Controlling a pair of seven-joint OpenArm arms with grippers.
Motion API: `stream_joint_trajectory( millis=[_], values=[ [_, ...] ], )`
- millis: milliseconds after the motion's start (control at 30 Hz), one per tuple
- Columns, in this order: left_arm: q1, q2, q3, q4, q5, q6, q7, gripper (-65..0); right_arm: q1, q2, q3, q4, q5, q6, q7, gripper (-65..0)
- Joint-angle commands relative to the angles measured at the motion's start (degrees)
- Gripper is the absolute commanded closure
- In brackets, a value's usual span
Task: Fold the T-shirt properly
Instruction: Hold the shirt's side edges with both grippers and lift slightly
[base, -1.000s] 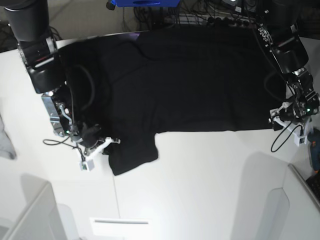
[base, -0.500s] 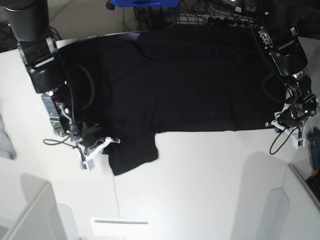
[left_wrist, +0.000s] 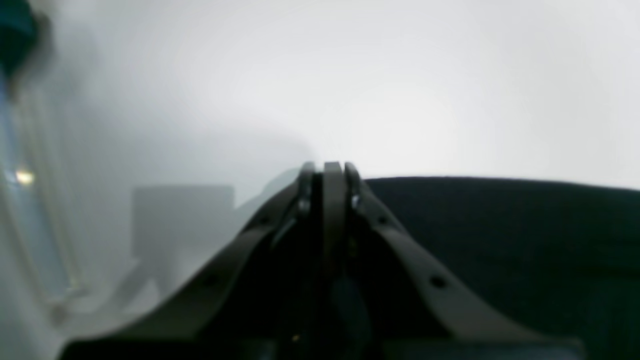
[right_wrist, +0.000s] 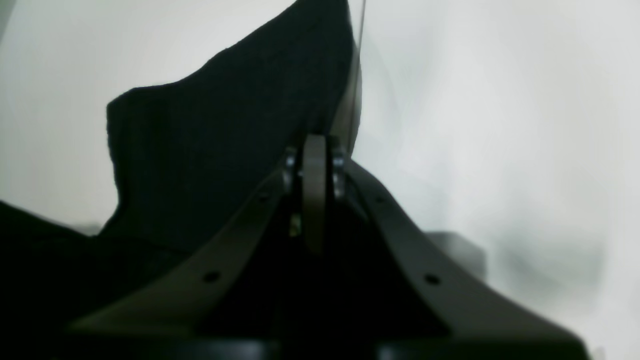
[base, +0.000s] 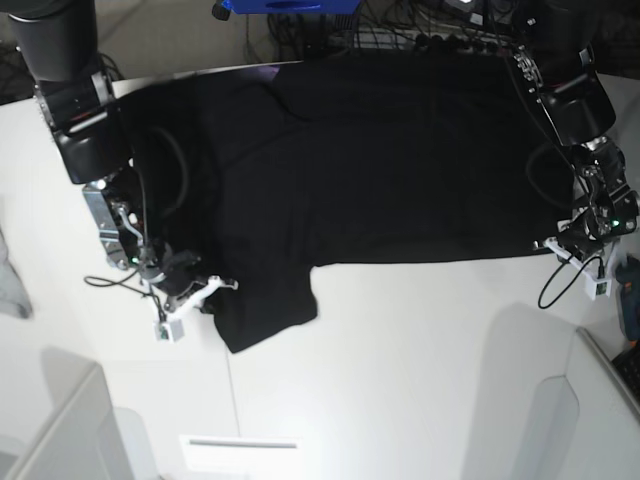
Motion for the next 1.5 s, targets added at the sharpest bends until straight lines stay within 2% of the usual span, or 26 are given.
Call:
stream_joint_trajectory(
  millis=[0, 133, 500, 700, 800, 900, 1067, 1233, 1467],
  values=[
    [-1.4, -1.1, -0.4, 2.6, -0.4, -0.2, -0.9, 0.0, 1.9, 1.1, 0.3, 1.1, 0.2, 0.3, 1.9, 0.0],
    [-1.4, -1.1, -0.4, 4.9, -0.5, -0.2, 0.1, 0.0, 1.9, 1.3, 0.3, 1.1, 0.2, 0.3, 1.9, 0.0],
    [1.3, -0.7, -0.5, 8.3, -0.6, -0.2, 0.1, 0.0, 1.0, 4.9, 0.3, 4.4, 0.2, 0.3, 1.9, 0.0],
    [3.5, -0.7, -1.5, 12.7, -0.8, -0.2, 0.1, 0.0, 0.3, 5.0, 0.0, 4.5, 0.2, 0.3, 1.9, 0.0],
    [5.0, -0.9, -4.5, 14.1, -6.7, -0.2, 0.7, 0.0, -0.5, 5.0, -0.1, 4.5, 0.2, 0.3, 1.9, 0.0],
    [6.8, -1.3, -4.0, 14.3, -11.8, -0.2, 1.6, 0.0, -1.3, 5.0, 0.2, 4.5, 0.2, 0.3, 1.9, 0.0],
    [9.1, -1.2, -4.1, 15.0, -12.2, -0.2, 1.7, 0.0, -3.6, 5.1, 0.8, 7.9, 0.2, 0.3, 1.9, 0.0],
    [10.3, -1.0, -4.1, 15.7, -12.4, -0.2, 2.1, 0.0, -7.0, 5.1, 6.2, 12.1, 0.1, 0.3, 1.6, 0.0],
    [13.6, -0.7, -4.1, 20.6, -12.4, -0.2, 2.1, 0.0, -8.8, 5.9, 7.1, 12.3, 0.1, 0.3, 1.7, 0.0]
  ],
)
